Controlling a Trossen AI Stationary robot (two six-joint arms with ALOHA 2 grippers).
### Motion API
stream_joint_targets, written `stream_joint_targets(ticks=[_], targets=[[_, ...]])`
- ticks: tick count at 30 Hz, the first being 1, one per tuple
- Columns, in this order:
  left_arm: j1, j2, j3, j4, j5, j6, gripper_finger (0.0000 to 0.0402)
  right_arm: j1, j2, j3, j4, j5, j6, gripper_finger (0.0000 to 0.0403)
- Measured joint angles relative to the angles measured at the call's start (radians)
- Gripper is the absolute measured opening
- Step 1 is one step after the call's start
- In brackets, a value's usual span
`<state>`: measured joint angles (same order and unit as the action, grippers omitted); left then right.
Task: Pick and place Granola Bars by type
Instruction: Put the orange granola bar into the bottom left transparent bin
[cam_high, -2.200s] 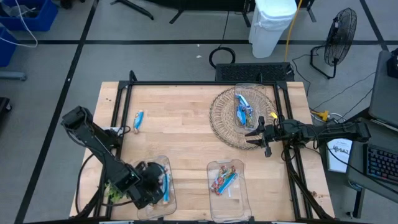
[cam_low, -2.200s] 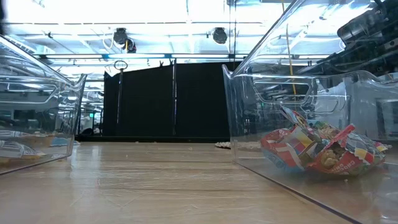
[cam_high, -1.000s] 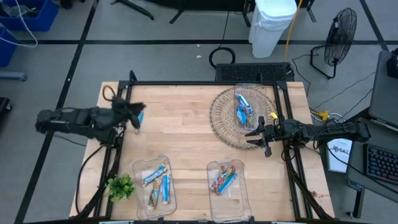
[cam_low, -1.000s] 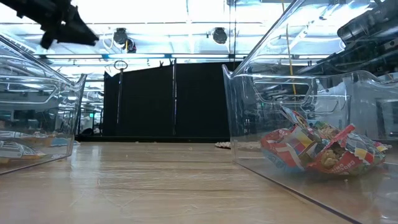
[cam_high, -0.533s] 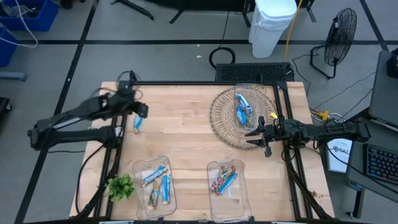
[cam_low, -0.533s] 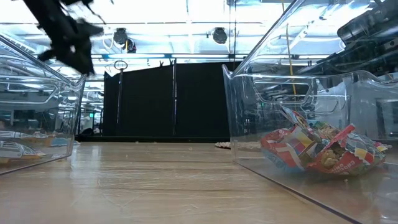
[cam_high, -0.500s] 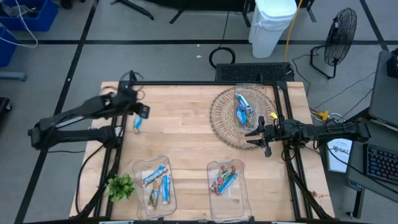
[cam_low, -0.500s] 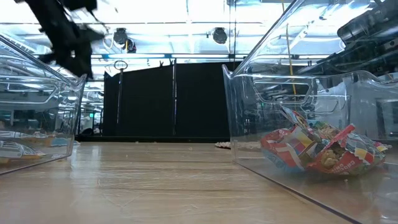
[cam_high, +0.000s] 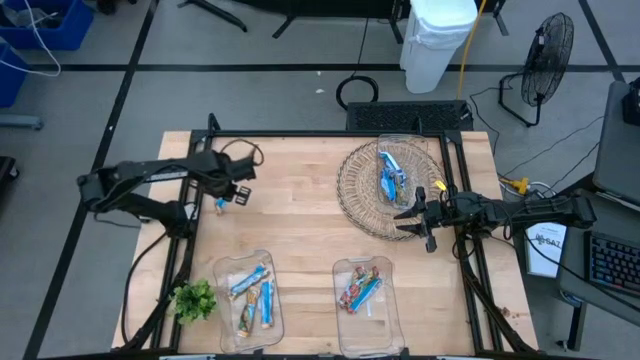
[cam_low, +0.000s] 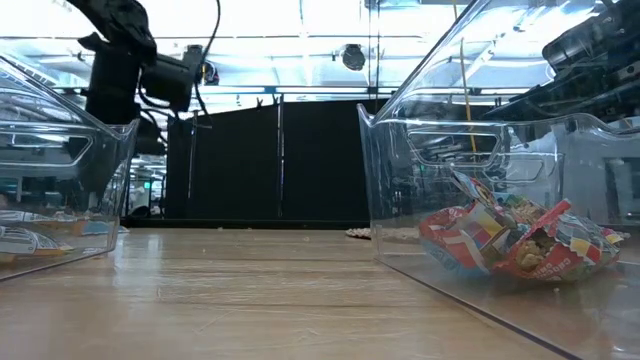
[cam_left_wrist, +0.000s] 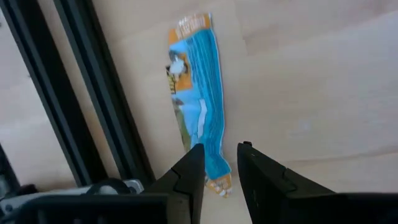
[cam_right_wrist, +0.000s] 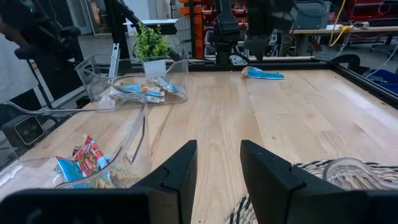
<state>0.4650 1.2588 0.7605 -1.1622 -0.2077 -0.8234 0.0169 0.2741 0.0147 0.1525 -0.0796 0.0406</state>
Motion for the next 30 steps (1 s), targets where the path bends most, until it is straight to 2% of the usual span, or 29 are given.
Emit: stream_joint_targets(ticks=[7,12,16,21,30], targets=[[-0.039,0.115,0.0,-0.007,0.0,-0.059,0.0146,0.0,0.0,0.0,0.0,0.0,0.0,0.0114],[-0.043,0.161,0.0,-0.021,0.002,-0.083,0.0188,0.0,0.0,0.0,0.0,0.0,0.0,0.0114],[-0.043,0.189,0.0,-0.021,0.03,-0.097,0.0206,0.0,0.0,0.0,0.0,0.0,0.0,0.0114],[-0.043,0.232,-0.008,-0.031,0.055,-0.108,0.0203,0.0,0.0,0.0,0.0,0.0,0.0,0.0114],[-0.043,0.26,-0.1,-0.019,0.08,-0.119,0.0151,0.0,0.0,0.0,0.0,0.0,0.0,0.0114]])
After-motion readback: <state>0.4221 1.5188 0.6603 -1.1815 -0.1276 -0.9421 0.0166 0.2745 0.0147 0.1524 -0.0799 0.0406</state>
